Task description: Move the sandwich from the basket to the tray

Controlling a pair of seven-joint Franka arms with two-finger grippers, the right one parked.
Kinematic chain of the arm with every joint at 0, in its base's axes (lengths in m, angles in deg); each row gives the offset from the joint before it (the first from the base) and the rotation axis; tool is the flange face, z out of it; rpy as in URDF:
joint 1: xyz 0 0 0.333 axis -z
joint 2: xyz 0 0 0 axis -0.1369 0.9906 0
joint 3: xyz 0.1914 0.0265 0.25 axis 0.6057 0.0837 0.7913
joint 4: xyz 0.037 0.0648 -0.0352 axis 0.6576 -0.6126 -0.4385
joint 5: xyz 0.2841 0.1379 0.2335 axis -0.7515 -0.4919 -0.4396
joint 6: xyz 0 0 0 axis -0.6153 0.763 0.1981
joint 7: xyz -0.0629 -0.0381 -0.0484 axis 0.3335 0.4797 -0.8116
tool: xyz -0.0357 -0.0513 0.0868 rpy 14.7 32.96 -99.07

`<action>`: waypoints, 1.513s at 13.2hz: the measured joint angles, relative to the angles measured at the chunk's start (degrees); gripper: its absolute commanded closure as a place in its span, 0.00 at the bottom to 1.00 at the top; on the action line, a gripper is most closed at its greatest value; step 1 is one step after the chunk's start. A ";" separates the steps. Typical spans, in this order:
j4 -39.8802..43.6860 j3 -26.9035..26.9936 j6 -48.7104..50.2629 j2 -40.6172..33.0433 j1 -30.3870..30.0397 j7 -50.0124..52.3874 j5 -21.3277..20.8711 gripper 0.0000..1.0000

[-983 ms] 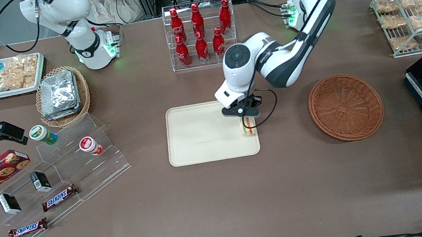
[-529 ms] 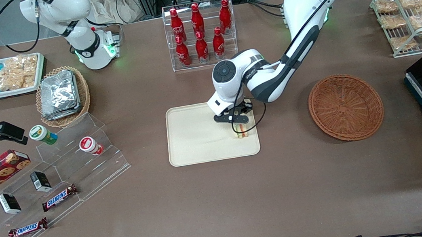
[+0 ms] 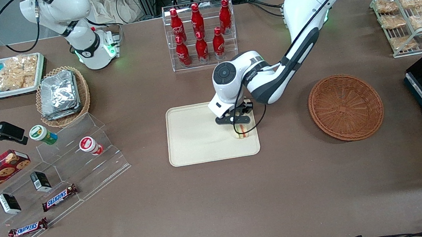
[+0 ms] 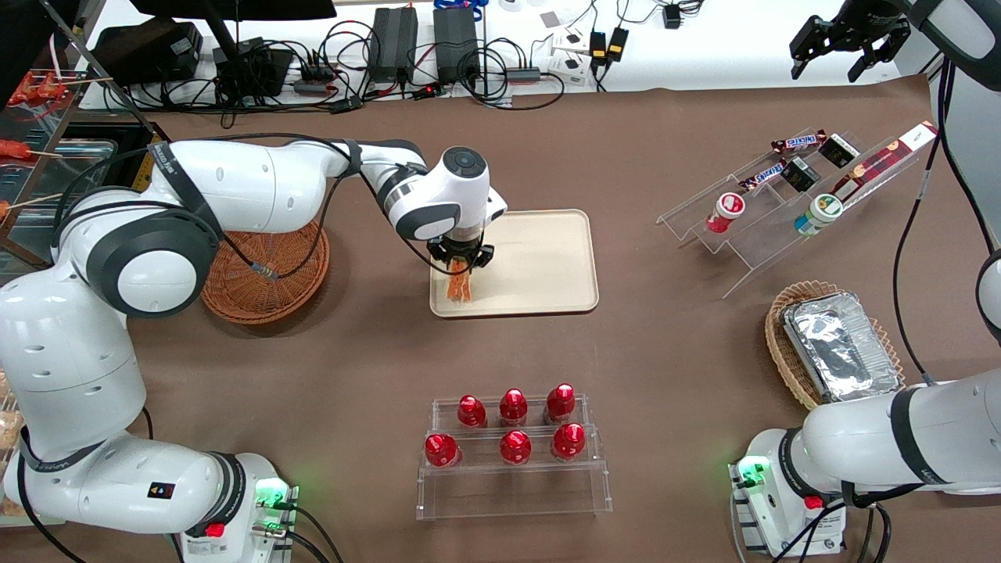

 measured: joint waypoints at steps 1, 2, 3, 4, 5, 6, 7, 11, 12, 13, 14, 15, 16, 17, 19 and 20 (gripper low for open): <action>1.32 0.07 0.38 -0.08 -0.19 0.34 0.09 0.00; 2.89 0.15 1.22 -0.32 -0.58 0.58 0.62 0.00; 4.82 0.17 2.70 -0.76 -1.20 0.65 1.92 0.00; 7.08 0.20 4.92 -1.32 -1.96 0.64 3.55 0.00; 9.43 0.21 7.63 -1.87 -2.66 0.64 4.59 0.00; 11.88 0.25 10.80 -2.36 -3.43 0.64 5.17 0.00; 13.98 0.28 13.63 -2.78 -4.51 0.67 5.49 0.00; 16.87 0.43 18.20 -6.44 -12.41 0.59 9.39 0.00; 16.99 0.41 19.68 -7.83 -14.74 0.29 9.84 0.00; 17.07 0.38 21.15 -9.19 -16.79 -0.11 10.49 0.00; 17.09 0.37 21.95 -10.44 -18.49 -0.99 11.65 0.00; 17.10 0.35 22.52 -11.69 -19.94 -2.95 13.14 0.00; 17.10 0.34 23.30 -12.80 -21.12 -5.58 14.80 0.00; 17.11 0.33 24.79 -13.86 -22.29 -8.50 16.45 0.00; 17.12 0.35 27.96 -16.00 -25.05 -14.65 19.23 0.00; 17.13 0.37 29.55 -17.20 -26.69 -18.07 20.50 0.00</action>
